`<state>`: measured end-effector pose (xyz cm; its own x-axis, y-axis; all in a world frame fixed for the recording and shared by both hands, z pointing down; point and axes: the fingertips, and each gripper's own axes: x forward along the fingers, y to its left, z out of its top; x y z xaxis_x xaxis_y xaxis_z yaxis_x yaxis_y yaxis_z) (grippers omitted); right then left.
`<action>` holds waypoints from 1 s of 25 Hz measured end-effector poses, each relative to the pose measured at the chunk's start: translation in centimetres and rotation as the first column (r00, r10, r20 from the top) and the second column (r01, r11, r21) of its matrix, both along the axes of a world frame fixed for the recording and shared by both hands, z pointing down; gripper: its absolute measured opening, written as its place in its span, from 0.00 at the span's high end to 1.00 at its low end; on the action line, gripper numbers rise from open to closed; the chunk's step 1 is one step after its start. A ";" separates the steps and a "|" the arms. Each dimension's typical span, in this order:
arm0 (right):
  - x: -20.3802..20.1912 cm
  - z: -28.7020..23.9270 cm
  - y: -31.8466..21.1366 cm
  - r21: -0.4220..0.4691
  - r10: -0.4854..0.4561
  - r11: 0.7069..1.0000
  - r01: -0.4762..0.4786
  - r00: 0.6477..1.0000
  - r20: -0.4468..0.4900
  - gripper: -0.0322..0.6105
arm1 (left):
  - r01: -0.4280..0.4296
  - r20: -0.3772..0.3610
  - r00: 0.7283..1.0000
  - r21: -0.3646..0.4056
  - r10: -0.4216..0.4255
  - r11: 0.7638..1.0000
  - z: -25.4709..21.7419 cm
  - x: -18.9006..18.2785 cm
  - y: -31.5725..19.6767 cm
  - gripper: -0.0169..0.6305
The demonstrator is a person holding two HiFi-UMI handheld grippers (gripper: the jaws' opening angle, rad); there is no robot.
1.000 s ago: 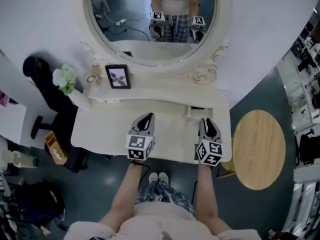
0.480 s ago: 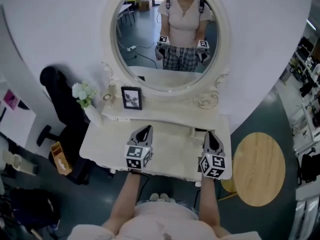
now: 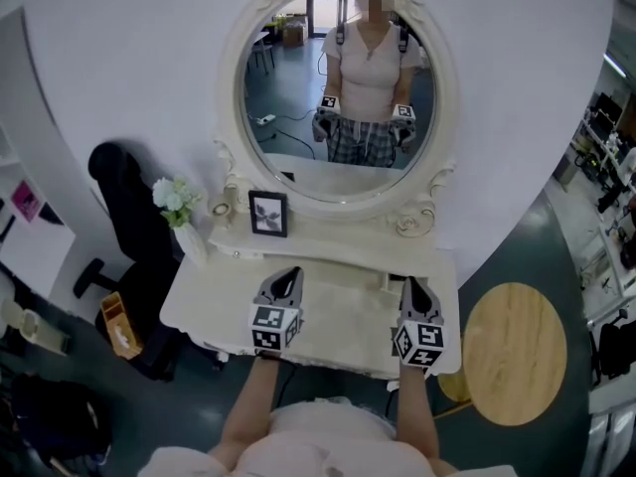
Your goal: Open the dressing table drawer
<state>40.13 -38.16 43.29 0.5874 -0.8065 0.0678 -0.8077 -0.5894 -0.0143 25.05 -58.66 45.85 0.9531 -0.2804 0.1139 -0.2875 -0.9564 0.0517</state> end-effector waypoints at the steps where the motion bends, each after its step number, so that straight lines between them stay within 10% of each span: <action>1: 0.0 0.0 -0.1 0.002 0.000 1.000 0.000 1.000 0.005 0.93 | 0.000 -0.002 1.000 0.001 0.000 1.000 -0.2 0.0 0.0 0.93; 25: -1.5 1.2 -0.9 -0.029 -0.017 0.999 0.018 0.999 0.030 0.93 | -0.001 -0.018 1.000 -0.006 0.001 1.000 -0.3 -1.2 0.1 0.93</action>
